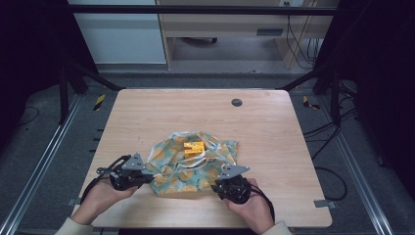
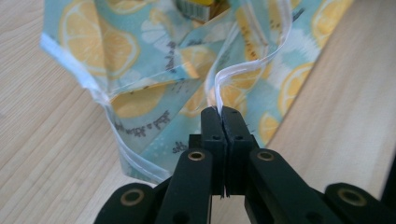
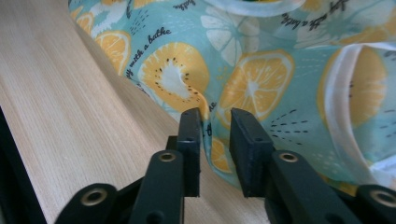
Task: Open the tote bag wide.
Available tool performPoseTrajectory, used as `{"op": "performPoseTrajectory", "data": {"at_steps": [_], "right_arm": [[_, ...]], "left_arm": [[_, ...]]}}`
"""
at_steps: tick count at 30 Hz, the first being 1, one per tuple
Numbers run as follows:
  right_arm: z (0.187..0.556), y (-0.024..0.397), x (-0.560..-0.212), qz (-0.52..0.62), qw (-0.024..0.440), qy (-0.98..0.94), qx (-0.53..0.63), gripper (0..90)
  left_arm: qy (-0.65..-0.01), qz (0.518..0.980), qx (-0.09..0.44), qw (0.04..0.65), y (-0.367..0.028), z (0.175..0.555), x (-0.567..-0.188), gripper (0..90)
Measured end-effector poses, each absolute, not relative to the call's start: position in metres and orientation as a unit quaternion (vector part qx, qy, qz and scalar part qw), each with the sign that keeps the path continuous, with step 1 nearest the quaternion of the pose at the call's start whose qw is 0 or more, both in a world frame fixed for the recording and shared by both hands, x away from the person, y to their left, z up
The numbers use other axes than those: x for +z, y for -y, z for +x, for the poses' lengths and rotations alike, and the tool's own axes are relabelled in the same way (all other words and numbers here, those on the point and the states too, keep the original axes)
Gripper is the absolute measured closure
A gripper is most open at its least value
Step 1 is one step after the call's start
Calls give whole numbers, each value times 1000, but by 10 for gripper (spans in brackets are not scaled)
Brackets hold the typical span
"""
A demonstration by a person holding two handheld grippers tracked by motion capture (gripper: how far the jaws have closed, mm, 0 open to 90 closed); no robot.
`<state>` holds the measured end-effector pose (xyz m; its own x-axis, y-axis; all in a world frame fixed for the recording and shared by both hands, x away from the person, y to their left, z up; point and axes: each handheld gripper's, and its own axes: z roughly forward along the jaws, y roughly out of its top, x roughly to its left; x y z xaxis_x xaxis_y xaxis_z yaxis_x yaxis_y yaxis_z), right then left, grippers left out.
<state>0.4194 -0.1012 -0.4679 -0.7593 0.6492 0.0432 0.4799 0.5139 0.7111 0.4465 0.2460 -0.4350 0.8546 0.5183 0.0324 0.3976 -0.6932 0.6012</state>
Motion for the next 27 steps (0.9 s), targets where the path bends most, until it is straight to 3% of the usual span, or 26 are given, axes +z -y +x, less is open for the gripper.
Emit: {"op": "performPoseTrajectory", "data": {"at_steps": [5,18,27], "right_arm": [[416,106,-461,338,129,-851,380,650],[414,116,-441,352,159,-827,409,600],[443,117,-414,357,210,-808,419,539]], "left_arm": [[-261,908,105,310,-250,447,-443,892],[-269,909,112,299,-253,447,-454,890],[-272,908,107,299,-253,447,-456,890]]}}
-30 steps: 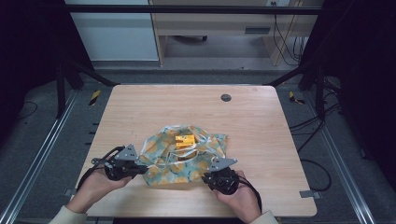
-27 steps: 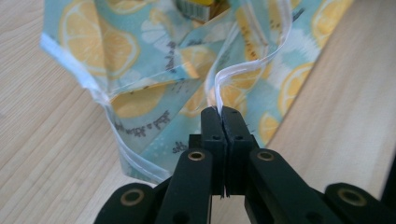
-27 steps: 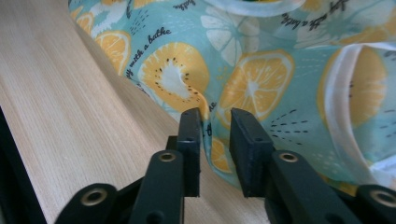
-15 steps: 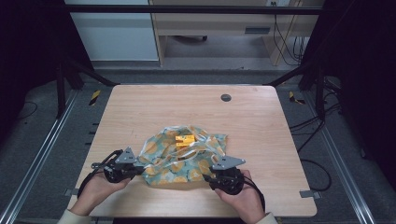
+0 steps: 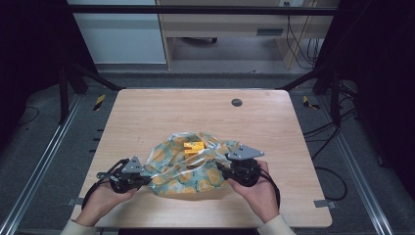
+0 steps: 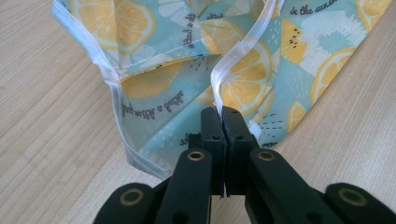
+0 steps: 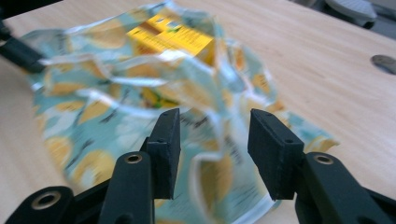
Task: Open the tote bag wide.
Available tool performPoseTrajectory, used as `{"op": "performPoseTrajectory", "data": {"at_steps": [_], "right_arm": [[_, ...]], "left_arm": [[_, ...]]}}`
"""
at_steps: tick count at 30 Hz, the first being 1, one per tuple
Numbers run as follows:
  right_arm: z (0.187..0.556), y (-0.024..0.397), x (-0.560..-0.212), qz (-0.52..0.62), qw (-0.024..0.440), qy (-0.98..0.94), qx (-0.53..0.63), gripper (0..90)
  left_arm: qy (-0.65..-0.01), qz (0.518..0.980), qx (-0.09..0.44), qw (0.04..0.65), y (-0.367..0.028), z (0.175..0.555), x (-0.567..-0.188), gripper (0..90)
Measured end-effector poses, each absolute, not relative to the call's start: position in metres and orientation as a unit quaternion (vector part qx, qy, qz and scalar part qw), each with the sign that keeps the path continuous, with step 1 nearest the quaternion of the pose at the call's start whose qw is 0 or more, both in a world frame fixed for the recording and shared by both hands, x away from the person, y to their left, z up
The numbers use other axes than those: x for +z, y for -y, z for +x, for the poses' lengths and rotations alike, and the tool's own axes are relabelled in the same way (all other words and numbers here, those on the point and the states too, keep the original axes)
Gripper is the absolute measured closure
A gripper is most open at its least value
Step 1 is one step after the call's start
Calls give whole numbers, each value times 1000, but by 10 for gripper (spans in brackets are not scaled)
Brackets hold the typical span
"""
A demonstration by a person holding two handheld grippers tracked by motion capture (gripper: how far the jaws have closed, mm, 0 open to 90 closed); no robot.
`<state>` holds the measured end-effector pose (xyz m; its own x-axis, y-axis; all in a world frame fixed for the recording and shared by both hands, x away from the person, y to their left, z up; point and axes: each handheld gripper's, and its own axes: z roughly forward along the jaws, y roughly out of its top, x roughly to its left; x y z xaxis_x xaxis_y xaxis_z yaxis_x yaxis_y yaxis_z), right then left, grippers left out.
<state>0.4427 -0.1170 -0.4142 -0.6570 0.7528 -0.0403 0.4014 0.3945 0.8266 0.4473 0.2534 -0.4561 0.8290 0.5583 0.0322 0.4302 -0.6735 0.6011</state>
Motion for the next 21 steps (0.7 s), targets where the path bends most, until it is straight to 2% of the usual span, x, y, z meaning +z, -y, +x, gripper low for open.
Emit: {"op": "performPoseTrajectory", "data": {"at_steps": [4,6,7,8,9,11,21], "right_arm": [[456,114,-417,360,210,-813,407,548],[461,111,-422,361,201,-818,400,640],[461,110,-424,359,196,-821,398,711],[459,108,-427,353,185,-827,397,825],[459,108,-427,353,185,-827,397,825],[455,109,-429,351,176,-832,392,885],[429,129,-443,360,148,-844,370,900]], "left_arm": [[-273,908,106,299,-254,448,-456,890],[-273,907,107,302,-254,447,-456,890],[-274,907,107,303,-254,447,-456,890],[-274,906,107,305,-255,447,-456,890],[-274,906,107,304,-255,447,-456,890],[-274,906,107,304,-255,447,-456,890],[-270,908,107,303,-253,446,-457,889]]}}
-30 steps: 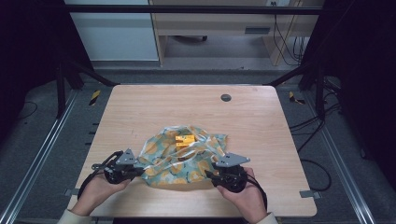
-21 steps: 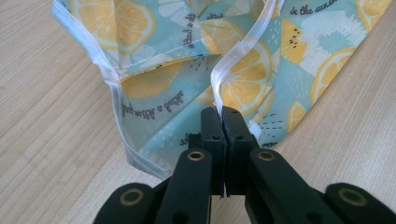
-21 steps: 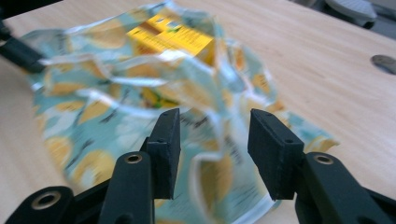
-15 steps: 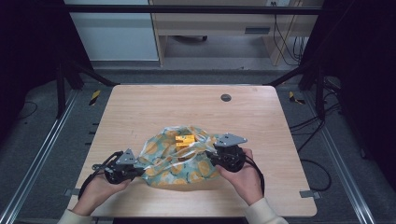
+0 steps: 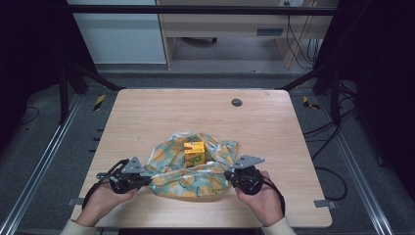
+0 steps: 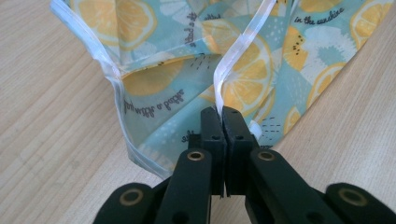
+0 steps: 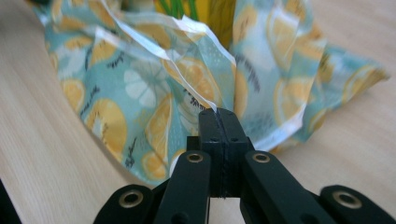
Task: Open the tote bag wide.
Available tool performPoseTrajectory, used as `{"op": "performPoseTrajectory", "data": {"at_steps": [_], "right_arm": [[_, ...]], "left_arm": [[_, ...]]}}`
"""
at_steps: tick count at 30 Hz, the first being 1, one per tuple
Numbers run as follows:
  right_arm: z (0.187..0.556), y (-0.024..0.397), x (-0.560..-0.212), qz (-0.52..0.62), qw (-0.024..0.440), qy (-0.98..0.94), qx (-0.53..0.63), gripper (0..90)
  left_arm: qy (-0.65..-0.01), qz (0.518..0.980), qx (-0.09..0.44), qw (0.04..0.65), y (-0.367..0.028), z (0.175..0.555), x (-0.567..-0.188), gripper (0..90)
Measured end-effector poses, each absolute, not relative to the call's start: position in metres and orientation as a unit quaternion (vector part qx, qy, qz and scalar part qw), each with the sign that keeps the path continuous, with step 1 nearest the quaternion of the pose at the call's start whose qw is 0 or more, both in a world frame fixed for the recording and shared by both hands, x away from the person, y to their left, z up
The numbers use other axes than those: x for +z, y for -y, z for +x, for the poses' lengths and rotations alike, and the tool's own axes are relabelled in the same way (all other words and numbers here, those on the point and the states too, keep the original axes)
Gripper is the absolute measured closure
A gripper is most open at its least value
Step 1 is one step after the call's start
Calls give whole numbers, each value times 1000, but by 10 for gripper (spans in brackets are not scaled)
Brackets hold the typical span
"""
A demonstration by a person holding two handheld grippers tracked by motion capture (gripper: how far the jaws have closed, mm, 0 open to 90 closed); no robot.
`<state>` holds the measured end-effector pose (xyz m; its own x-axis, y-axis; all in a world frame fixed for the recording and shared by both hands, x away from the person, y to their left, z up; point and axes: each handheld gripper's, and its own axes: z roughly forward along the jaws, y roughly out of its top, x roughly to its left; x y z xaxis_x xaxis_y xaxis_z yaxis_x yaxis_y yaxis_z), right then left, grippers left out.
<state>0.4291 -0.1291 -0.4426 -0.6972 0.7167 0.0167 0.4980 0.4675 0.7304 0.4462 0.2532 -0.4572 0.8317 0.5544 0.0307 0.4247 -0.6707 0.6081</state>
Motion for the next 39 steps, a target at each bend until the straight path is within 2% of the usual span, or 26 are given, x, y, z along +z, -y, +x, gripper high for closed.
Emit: {"op": "performPoseTrajectory", "data": {"at_steps": [5,8,12,14,16,18,22,29,32,33,34,35,36,39], "right_arm": [[427,126,-456,358,126,-861,338,900],[427,125,-454,355,130,-858,347,882],[435,128,-440,361,148,-838,381,753],[440,129,-433,360,161,-835,385,718],[448,127,-425,362,174,-831,384,623],[454,124,-421,364,184,-830,381,567],[465,120,-417,363,196,-831,373,489],[484,112,-418,359,182,-843,357,438],[492,107,-420,352,178,-849,350,442],[497,104,-419,349,178,-853,345,440],[497,104,-419,349,178,-853,345,440],[498,104,-419,347,179,-853,345,440],[500,103,-417,347,178,-854,345,443],[504,102,-418,345,168,-858,341,425]], "left_arm": [[-269,910,104,299,-252,446,-459,887],[-269,909,106,301,-252,445,-460,887],[-273,907,103,302,-253,444,-460,885],[-274,907,102,304,-254,444,-460,883],[-274,906,102,305,-254,444,-461,881],[-275,906,102,305,-254,444,-461,879],[-277,904,103,309,-255,443,-461,875],[-275,906,102,307,-255,443,-461,860],[-268,908,106,304,-253,442,-460,809],[-261,910,117,302,-251,440,-459,713],[-255,911,125,299,-250,439,-457,713],[-252,908,135,305,-248,438,-454,627],[-251,907,137,309,-248,438,-451,627],[-247,902,155,318,-244,436,-440,514]]}}
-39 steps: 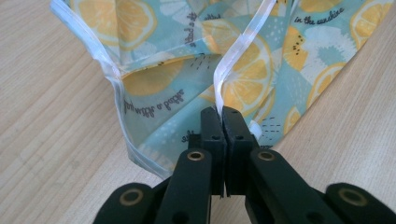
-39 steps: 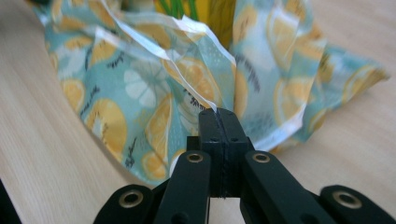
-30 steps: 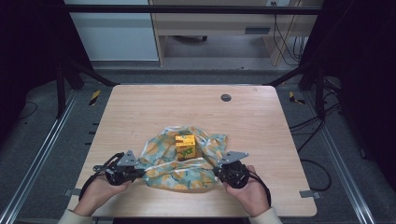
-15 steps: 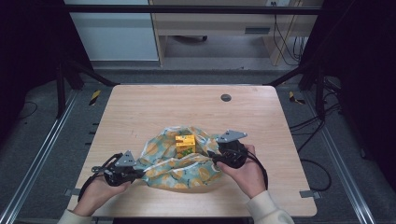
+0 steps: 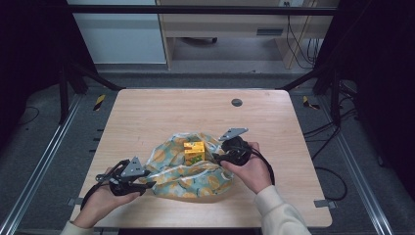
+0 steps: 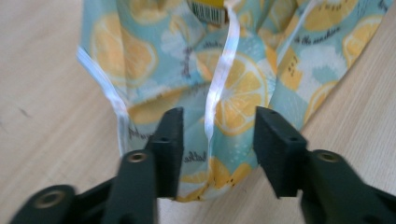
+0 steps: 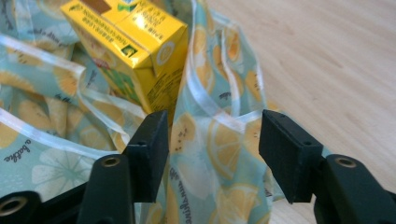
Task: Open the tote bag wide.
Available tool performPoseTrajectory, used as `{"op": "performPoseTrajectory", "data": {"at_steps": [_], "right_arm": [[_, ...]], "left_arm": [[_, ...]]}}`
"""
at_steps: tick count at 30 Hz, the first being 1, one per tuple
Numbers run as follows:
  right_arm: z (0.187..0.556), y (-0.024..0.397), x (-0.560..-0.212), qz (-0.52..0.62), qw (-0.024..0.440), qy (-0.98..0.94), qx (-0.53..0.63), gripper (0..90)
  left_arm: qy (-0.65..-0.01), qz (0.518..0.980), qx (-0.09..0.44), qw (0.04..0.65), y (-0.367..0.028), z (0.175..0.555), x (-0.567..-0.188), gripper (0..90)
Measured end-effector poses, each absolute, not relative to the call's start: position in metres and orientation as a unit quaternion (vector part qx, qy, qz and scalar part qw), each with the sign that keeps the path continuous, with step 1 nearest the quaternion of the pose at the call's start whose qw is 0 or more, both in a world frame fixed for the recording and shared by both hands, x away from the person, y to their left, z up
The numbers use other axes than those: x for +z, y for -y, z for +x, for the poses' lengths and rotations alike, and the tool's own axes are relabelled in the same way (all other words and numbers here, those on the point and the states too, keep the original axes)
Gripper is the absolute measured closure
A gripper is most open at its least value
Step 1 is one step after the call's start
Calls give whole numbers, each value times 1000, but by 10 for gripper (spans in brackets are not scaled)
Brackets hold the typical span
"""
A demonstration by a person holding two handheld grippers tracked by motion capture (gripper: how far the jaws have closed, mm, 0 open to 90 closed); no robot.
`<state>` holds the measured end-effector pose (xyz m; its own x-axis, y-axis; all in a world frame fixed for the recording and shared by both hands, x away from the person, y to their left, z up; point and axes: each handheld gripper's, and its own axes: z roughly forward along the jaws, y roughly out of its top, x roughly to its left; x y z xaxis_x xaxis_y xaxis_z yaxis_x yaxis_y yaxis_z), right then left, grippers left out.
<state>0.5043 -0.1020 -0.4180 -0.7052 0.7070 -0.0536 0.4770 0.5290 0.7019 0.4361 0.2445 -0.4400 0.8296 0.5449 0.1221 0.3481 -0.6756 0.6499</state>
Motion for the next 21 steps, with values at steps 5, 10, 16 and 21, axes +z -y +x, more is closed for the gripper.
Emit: {"op": "performPoseTrajectory", "data": {"at_steps": [5,10,16,21], "right_arm": [[508,95,-425,342,155,-867,328,425],[511,90,-429,335,153,-875,314,462],[516,88,-434,331,148,-883,298,696],[518,89,-431,333,158,-879,303,853]], "left_arm": [[-232,901,152,333,-231,435,-428,365],[-218,909,133,330,-216,443,-432,283],[-211,921,116,305,-205,455,-452,250],[-197,927,112,298,-199,453,-464,390]]}}
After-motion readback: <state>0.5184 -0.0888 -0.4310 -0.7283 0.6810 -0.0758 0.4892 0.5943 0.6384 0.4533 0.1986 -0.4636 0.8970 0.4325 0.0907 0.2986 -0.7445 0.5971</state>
